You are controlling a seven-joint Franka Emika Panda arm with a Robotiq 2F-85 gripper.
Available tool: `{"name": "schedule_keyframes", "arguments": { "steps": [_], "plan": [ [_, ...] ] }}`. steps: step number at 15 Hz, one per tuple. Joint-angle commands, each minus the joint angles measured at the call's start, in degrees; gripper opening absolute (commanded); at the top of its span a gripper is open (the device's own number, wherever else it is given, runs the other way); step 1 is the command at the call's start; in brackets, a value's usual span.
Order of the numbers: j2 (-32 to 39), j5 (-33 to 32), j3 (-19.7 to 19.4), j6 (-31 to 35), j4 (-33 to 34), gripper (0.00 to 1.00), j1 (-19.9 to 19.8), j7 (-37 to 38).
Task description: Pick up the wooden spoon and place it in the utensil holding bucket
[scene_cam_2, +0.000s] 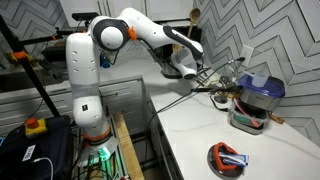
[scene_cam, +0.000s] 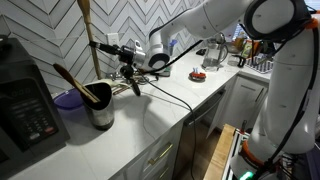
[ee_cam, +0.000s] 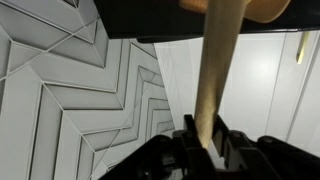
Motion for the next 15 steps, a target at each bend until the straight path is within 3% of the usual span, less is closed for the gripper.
{"name": "schedule_keyframes", "arguments": {
  "steps": [1,15],
  "plan": [
    [3.8,-0.6,0.1,-1.9,2.9,0.05,-0.1,-2.8],
    [11.4,-2.0,0.4,-1.5,3.9,0.05,0.8,-0.7]
  ]
}}
